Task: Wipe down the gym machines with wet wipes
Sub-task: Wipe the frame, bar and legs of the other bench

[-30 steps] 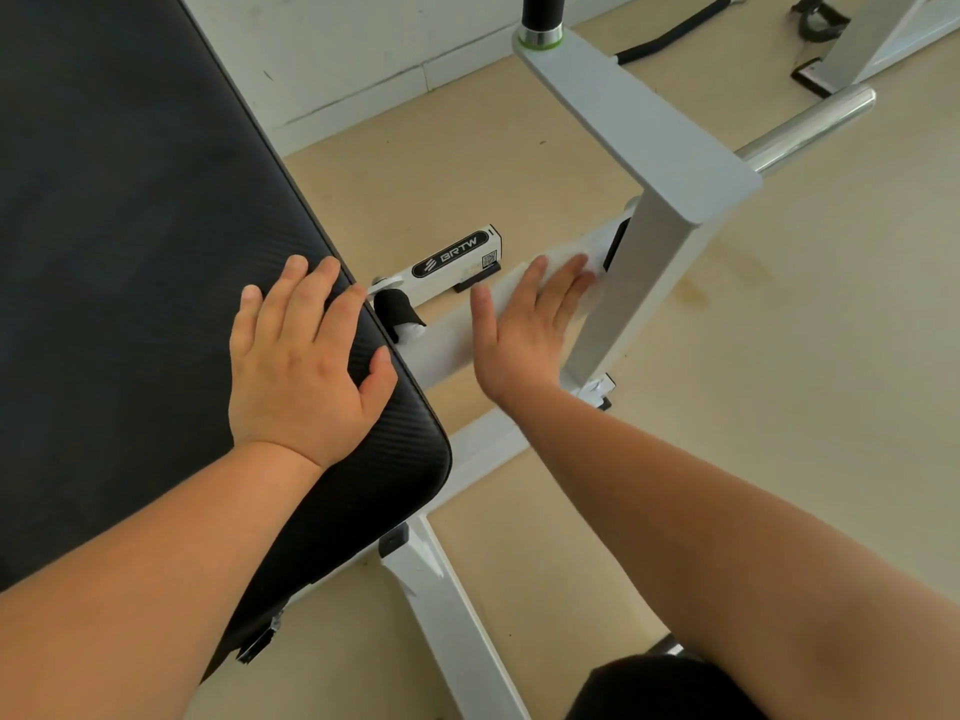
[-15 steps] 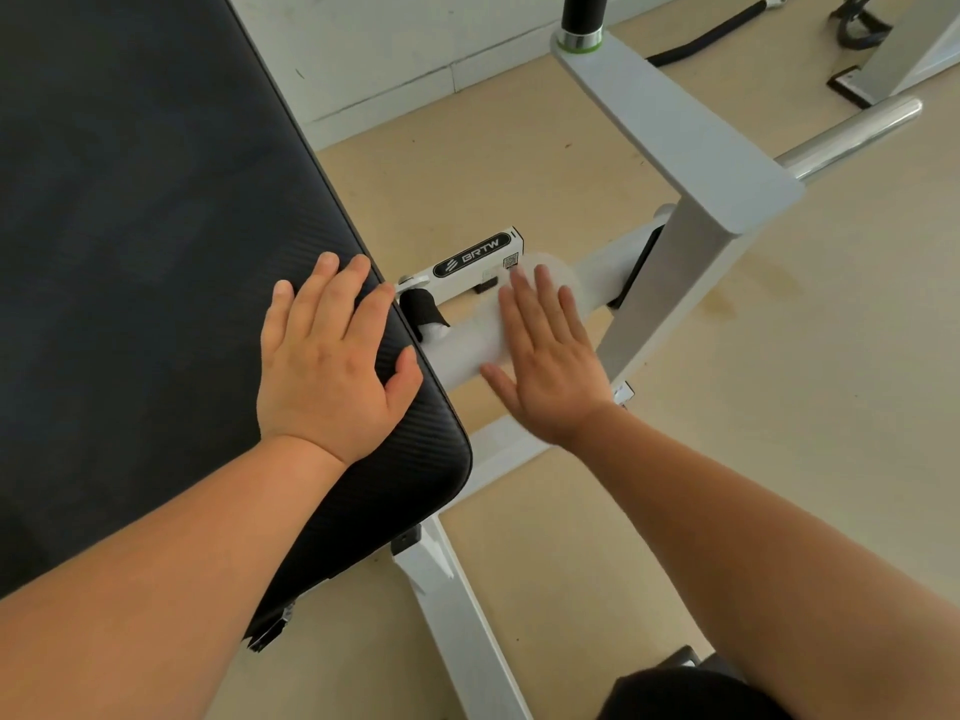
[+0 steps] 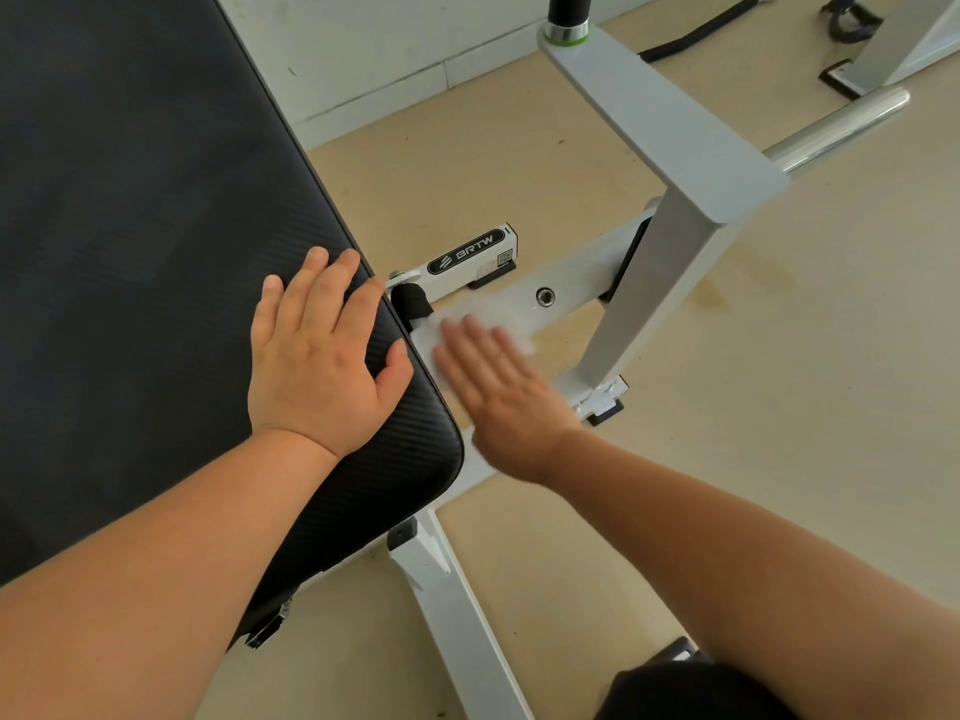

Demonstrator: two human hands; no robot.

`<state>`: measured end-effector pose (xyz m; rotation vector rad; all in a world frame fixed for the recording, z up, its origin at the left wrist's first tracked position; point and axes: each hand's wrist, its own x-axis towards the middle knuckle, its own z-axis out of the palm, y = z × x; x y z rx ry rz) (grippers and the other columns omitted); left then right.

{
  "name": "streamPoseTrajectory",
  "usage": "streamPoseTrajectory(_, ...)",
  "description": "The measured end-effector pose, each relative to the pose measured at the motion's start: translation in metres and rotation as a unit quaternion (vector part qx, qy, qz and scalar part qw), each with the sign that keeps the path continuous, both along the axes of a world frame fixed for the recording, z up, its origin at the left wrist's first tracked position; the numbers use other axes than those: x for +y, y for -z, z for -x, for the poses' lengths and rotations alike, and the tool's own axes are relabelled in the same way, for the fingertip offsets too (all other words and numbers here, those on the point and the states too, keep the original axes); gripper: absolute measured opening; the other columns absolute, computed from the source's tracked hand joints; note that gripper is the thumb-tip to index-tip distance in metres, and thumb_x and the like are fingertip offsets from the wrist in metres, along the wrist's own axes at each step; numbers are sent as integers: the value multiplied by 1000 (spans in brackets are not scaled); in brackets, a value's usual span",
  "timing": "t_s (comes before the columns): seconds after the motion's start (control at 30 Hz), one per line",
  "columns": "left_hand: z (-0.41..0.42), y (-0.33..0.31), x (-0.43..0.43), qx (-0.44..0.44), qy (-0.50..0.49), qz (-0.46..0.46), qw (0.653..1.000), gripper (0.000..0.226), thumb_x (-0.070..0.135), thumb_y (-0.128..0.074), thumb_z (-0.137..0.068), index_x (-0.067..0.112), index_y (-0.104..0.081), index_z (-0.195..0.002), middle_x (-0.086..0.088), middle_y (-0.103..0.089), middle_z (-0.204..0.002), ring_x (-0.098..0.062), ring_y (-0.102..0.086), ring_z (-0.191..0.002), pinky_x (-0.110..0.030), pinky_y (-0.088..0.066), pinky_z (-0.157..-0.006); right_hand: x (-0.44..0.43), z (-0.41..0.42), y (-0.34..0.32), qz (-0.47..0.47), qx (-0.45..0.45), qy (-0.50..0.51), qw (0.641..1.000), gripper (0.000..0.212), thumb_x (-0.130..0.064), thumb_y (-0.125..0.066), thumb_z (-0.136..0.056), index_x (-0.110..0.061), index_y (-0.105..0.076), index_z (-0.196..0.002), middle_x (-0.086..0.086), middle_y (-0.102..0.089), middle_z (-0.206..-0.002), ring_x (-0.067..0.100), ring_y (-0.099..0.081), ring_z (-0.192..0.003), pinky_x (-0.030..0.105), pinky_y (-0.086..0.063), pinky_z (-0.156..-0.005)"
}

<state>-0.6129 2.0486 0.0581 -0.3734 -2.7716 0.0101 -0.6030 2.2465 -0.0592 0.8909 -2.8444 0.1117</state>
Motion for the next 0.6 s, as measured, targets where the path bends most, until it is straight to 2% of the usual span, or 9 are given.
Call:
streamPoseTrajectory(0.07,-1,0,1,-2,-1,2,1000,55,41,-48,-92,11,-52,-138,-14,-42,-153,-35,-30,-147,-56,-17,-121,-3,-7,3,-22,-12,-47,999,96,-22,-50,-91,-10,13,-161,14,19,-169,29,19,-156,44,12,-127)
streamPoseTrajectory(0.1,-1,-1,2,-2,-1,1,1000,55,41,-48,-92,11,-52,-138,-14,-42,-153,-35,-30,-147,-56,-17,-121,2,-4,3,-29,-9,-32,999,98,-20,-50,-88,-10,14,-161,14,19,-168,29,18,-156,44,11,-127)
streamPoseTrajectory(0.17,-1,-1,2,-4,-1,1,1000,56,41,-48,-92,11,-52,-138,-14,-42,-153,-34,-29,-148,-57,-17,-121,17,5,0,-3,-20,62,998,104,-20,-56,-80,-7,7,-162,18,17,-168,33,16,-156,46,8,-127)
streamPoseTrajectory(0.23,-1,0,1,-7,-2,4,1000,56,42,-47,-92,11,-52,-139,-14,-41,-153,-34,-29,-148,-57,-18,-121,31,11,-6,33,-70,156,985,102,-24,-56,-85,-4,10,-161,19,24,-166,34,24,-154,46,11,-127)
streamPoseTrajectory(0.3,-1,-1,0,-4,-3,5,1000,56,42,-47,-92,10,-52,-139,-14,-41,-153,-34,-29,-148,-57,-17,-121,27,11,-13,53,-92,176,979,99,-28,-51,-89,-3,13,-160,19,30,-163,34,29,-152,46,13,-126)
streamPoseTrajectory(0.37,-1,-1,0,-2,-2,2,1000,56,41,-48,-92,10,-52,-139,-14,-42,-153,-34,-29,-148,-56,-16,-121,13,5,-16,51,-82,107,990,97,-32,-49,-88,-5,7,-162,20,23,-165,36,23,-154,48,12,-126)
streamPoseTrajectory(0.47,-2,-1,2,-2,1,-1,1000,56,41,-48,-92,10,-52,-138,-14,-42,-153,-35,-29,-148,-55,-15,-122,3,1,-13,-4,-64,-14,998,91,-37,-40,-86,-11,3,-163,16,5,-170,32,11,-157,47,11,-127)
streamPoseTrajectory(0.53,-2,-1,3,-4,1,3,1000,56,41,-48,-92,10,-52,-138,-14,-42,-153,-35,-29,-148,-56,-16,-122,18,18,-19,11,-48,48,998,91,-37,-45,-84,-11,-11,-164,16,-10,-170,33,-2,-158,44,11,-126)
streamPoseTrajectory(0.6,-1,-1,3,-6,-1,9,1000,57,42,-47,-92,10,-51,-139,-14,-41,-153,-34,-28,-148,-56,-16,-122,40,41,-28,36,-67,146,986,88,-43,-48,-86,-9,-19,-162,16,-17,-169,34,-3,-158,43,14,-126)
